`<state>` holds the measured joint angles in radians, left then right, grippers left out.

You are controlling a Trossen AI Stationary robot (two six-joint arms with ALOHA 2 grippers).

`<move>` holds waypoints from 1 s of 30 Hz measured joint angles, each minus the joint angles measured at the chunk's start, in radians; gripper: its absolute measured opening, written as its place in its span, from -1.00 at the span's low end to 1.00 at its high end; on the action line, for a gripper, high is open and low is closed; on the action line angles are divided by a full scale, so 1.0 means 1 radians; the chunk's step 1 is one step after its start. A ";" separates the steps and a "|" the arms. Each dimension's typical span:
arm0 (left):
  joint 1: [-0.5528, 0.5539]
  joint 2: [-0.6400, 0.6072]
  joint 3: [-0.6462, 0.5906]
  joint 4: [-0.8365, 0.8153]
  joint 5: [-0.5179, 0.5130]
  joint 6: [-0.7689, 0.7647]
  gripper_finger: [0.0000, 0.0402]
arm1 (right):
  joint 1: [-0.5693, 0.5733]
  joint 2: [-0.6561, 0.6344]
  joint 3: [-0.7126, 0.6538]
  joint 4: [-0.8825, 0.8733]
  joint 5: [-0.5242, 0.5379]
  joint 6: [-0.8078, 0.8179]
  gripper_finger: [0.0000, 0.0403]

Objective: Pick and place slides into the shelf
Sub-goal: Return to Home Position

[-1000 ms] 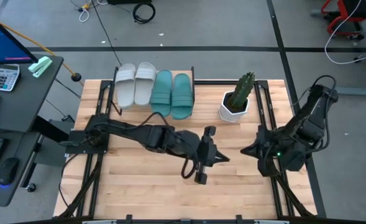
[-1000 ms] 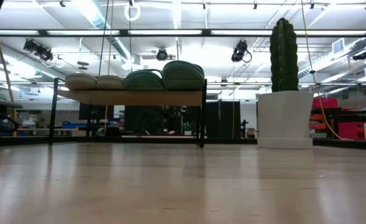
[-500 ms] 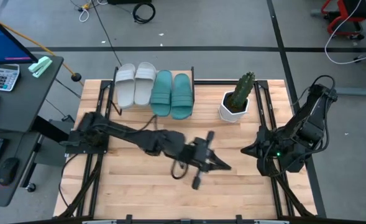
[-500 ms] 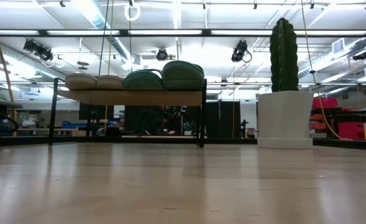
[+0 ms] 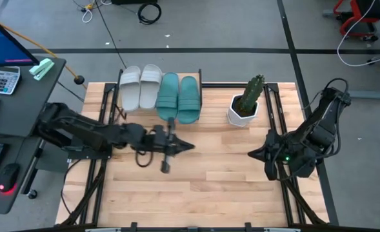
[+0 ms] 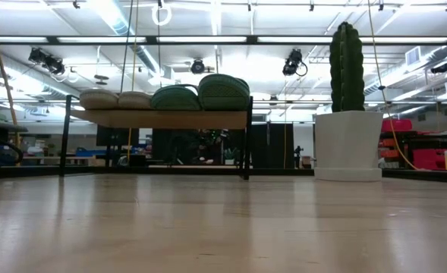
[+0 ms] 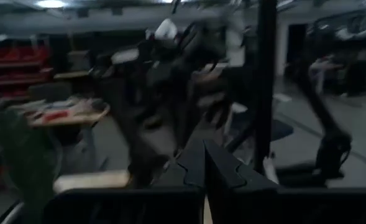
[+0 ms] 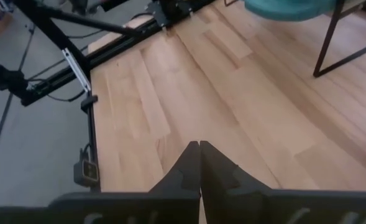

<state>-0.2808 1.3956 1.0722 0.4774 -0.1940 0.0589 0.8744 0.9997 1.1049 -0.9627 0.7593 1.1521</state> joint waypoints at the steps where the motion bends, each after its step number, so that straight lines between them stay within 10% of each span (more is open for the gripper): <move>1: 0.002 -0.040 -0.052 0.005 -0.017 0.001 -0.99 | -0.009 0.001 0.000 0.007 0.000 -0.007 -1.00; 30: 0.293 -0.800 -0.721 0.093 -0.038 -0.048 -0.99 | -0.426 0.021 0.001 0.202 -0.195 -0.290 -1.00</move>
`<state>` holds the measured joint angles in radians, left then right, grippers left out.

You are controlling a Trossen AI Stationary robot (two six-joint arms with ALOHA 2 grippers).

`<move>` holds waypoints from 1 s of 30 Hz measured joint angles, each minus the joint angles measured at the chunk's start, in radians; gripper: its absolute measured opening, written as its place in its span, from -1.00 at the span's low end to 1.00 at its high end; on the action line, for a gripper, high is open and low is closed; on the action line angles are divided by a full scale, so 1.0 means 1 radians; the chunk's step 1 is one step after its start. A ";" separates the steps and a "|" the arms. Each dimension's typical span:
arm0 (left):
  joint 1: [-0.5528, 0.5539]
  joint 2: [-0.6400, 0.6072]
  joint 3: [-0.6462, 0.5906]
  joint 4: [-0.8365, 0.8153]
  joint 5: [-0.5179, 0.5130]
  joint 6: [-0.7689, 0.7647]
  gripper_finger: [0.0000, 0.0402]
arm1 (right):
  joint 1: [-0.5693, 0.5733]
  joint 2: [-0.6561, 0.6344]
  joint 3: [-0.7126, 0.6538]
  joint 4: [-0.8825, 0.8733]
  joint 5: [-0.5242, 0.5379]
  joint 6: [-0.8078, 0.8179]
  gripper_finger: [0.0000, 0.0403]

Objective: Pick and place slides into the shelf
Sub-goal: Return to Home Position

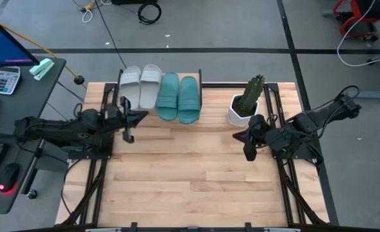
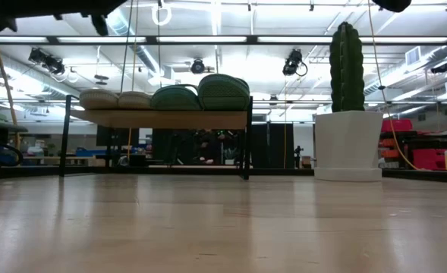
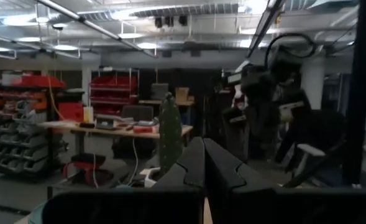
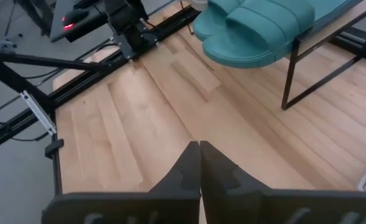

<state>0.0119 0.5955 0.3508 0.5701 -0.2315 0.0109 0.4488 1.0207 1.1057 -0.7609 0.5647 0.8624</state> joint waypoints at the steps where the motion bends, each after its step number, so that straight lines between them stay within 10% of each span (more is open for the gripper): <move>1: -0.001 -0.022 -0.011 -0.004 0.011 0.000 -0.99 | -0.005 0.000 0.000 0.000 0.000 0.001 -1.00; 30: -0.004 -0.312 -0.298 -0.019 0.052 -0.032 -0.99 | -0.035 0.000 0.000 -0.001 -0.048 0.026 -1.00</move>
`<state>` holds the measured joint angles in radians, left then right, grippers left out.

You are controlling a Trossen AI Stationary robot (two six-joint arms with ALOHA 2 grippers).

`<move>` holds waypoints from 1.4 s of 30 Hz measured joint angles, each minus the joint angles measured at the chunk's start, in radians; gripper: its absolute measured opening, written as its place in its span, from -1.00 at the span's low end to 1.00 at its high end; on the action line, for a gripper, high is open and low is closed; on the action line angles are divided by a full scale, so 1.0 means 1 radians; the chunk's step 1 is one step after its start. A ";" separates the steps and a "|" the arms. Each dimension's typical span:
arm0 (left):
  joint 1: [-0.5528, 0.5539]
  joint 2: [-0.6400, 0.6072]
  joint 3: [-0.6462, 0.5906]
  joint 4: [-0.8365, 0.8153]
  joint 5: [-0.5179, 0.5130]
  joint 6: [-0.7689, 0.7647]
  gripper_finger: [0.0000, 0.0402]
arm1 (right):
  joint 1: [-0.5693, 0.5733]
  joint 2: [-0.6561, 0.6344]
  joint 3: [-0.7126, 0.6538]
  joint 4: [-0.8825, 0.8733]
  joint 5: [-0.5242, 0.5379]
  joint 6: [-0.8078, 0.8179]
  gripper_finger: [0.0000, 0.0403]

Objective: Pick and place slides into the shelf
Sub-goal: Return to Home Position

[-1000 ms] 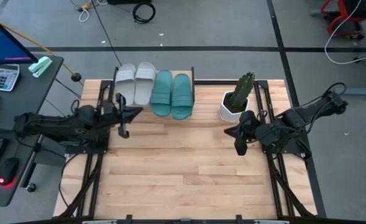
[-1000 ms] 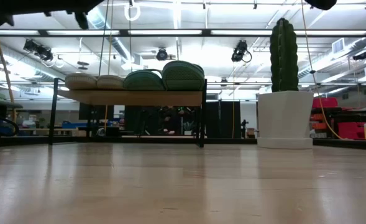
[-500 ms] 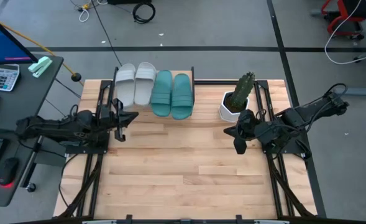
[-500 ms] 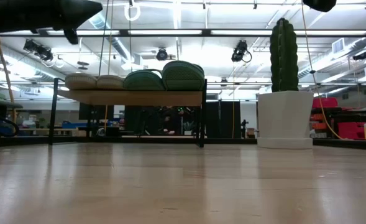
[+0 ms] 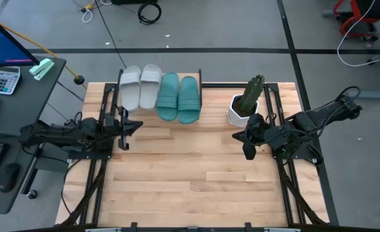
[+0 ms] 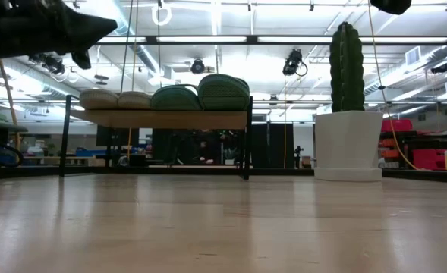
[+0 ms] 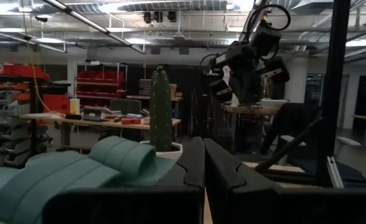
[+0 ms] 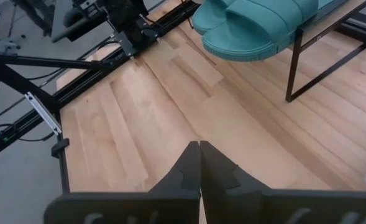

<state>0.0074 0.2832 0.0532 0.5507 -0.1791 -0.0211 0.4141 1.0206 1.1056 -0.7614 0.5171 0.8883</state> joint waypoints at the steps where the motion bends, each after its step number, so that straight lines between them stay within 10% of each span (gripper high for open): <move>1: 0.000 -0.007 -0.008 0.000 0.000 -0.001 -0.99 | 0.000 0.000 0.000 0.000 0.000 0.000 -1.00; 23: 0.000 -0.050 -0.045 0.031 0.042 -0.019 -0.97 | 0.000 0.000 0.000 -0.001 0.008 -0.017 -1.00; 34: 0.000 -0.050 -0.045 0.023 0.042 -0.077 -0.89 | 0.127 -0.030 -0.020 -0.098 0.226 -0.006 -1.00; 42: 0.000 -0.050 -0.045 0.022 0.042 -0.125 -0.91 | 0.109 -0.082 -0.361 0.661 0.151 -0.219 -1.00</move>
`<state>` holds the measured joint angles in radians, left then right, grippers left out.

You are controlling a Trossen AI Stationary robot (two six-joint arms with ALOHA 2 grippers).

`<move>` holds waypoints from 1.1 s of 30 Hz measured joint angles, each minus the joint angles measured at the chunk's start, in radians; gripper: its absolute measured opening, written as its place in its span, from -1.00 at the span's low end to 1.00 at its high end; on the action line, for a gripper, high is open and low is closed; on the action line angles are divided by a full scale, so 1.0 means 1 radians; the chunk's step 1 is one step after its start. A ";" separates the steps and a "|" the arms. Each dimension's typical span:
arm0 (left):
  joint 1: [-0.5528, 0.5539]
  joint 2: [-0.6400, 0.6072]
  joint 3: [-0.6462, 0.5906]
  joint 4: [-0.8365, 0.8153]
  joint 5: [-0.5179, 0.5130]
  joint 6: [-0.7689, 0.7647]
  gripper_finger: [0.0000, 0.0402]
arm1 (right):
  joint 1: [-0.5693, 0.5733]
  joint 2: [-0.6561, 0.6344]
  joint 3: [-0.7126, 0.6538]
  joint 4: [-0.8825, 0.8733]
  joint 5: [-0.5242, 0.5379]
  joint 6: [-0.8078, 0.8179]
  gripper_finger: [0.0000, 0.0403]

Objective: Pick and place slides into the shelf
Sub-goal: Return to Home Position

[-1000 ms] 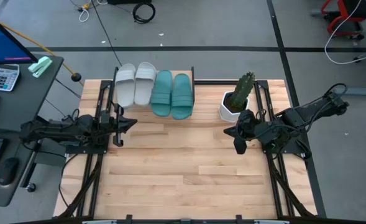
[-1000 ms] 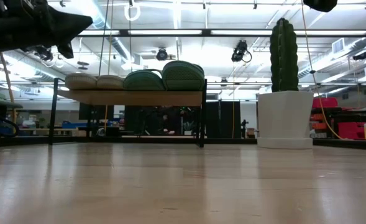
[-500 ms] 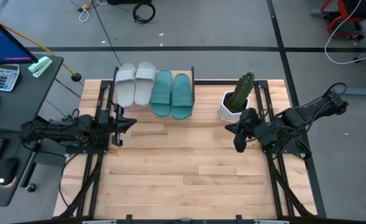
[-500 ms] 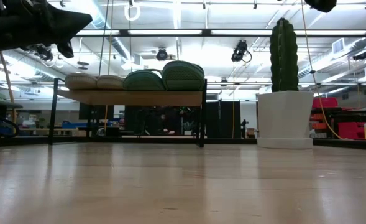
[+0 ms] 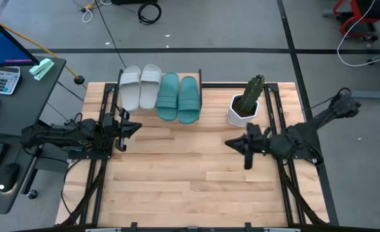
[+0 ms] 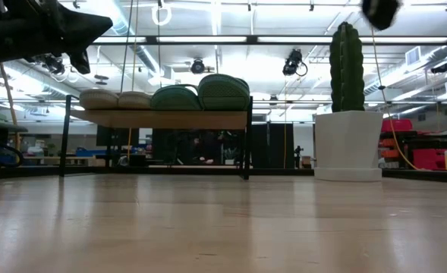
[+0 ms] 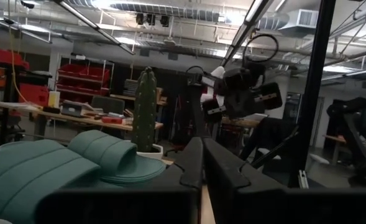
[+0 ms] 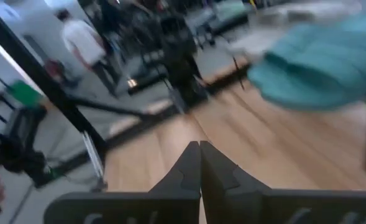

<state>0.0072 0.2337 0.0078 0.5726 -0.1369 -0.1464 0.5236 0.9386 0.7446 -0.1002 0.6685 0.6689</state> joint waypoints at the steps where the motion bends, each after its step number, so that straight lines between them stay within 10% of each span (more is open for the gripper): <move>1: 0.000 0.000 0.000 0.000 0.000 -0.001 -0.92 | -0.034 0.010 -0.034 0.106 -0.036 -0.047 -1.00; 10: 0.000 0.002 0.000 0.000 0.000 0.000 -0.95 | -0.405 -0.010 -0.101 0.283 -0.417 -0.225 -1.00; 21: 0.000 0.002 0.000 0.000 0.000 0.001 -0.91 | -0.514 -0.337 -0.108 0.054 -0.417 -0.328 -1.00; 33: 0.000 0.002 0.000 -0.001 0.000 0.002 -0.88 | -0.521 -0.479 -0.438 0.436 -0.432 -0.268 -1.00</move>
<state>0.0074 0.2352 0.0074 0.5720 -0.1373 -0.1448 0.0029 0.4599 0.3069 0.3356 0.2367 0.4005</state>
